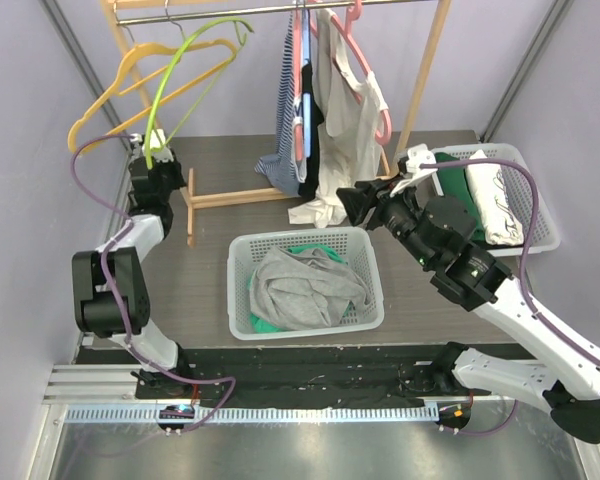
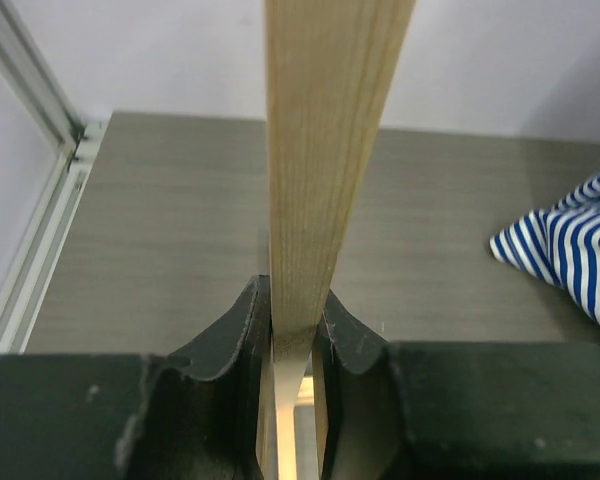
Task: Remove the tank top from the hanger
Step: Move the clothesline to the corner of the board, then pick up the hanger from the clothesline.
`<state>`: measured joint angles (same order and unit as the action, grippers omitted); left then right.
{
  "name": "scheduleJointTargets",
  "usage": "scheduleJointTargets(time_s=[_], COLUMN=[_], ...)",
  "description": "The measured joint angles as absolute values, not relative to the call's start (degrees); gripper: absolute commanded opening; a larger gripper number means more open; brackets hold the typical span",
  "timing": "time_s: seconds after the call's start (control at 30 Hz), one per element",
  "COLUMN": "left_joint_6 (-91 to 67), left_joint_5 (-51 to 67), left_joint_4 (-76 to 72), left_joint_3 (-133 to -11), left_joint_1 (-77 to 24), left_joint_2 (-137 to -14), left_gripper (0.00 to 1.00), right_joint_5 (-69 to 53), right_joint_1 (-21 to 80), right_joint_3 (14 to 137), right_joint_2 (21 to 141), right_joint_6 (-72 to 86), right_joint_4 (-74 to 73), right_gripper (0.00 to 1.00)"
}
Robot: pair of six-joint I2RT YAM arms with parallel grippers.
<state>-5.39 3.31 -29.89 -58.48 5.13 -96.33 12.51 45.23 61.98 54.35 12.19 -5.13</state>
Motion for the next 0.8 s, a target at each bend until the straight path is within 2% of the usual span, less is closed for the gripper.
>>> scheduleJointTargets(time_s=[0.3, 0.33, 0.37, 0.4, 0.5, 0.57, 0.6, 0.67, 0.7, 0.8], left_joint_6=[-2.2, -2.2, -2.1, -2.0, -1.9, -1.4, -1.2, -0.6, -0.2, 0.9], left_joint_5=[4.2, 4.4, 4.5, 4.7, 6.1, 7.2, 7.5, 8.0, 8.3, 9.3], left_joint_4=[-16.1, -15.0, -14.2, -13.1, -7.9, -2.3, 0.5, 4.8, 6.7, 12.1], left_joint_3=[-54.5, -54.5, -54.5, -54.5, -55.0, -55.5, -55.9, -56.4, -56.4, -56.3], left_joint_1=[5.1, 5.1, 5.1, 5.1, 5.1, 5.0, 5.0, 4.9, 4.9, 4.9], left_joint_2=[-85.8, -85.1, -84.6, -84.0, -82.1, -81.0, -80.4, -79.5, -78.8, -74.9], left_gripper=[0.09, 0.13, 0.21, 0.43, 0.57, 0.66, 0.78, 0.90, 0.98, 1.00], right_joint_5=[13.4, 13.5, 13.4, 13.4, 13.4, 13.1, 13.0, 12.1, 11.6, 10.0], right_joint_1=[45.2, 45.2, 45.2, 45.2, 45.2, 45.2, 45.2, 45.2, 45.2, 45.2], right_joint_3=[70.7, 72.1, 73.3, 75.2, 83.0, 90.3, 94.5, 101.1, 103.7, 109.0], right_joint_2=[54.5, 54.7, 55.0, 55.9, 60.8, 65.6, 68.5, 74.0, 76.6, 83.1], right_joint_6=[11.0, 10.8, 10.6, 10.5, 10.2, 10.2, 10.3, 10.6, 10.8, 10.8], right_joint_4=[-7.0, -7.1, -7.3, -7.9, -10.6, -13.6, -14.7, -16.8, -18.2, -21.5], right_gripper=[0.51, 0.51, 0.51, 0.51, 0.51, 0.64, 0.72, 0.91, 0.96, 1.00])
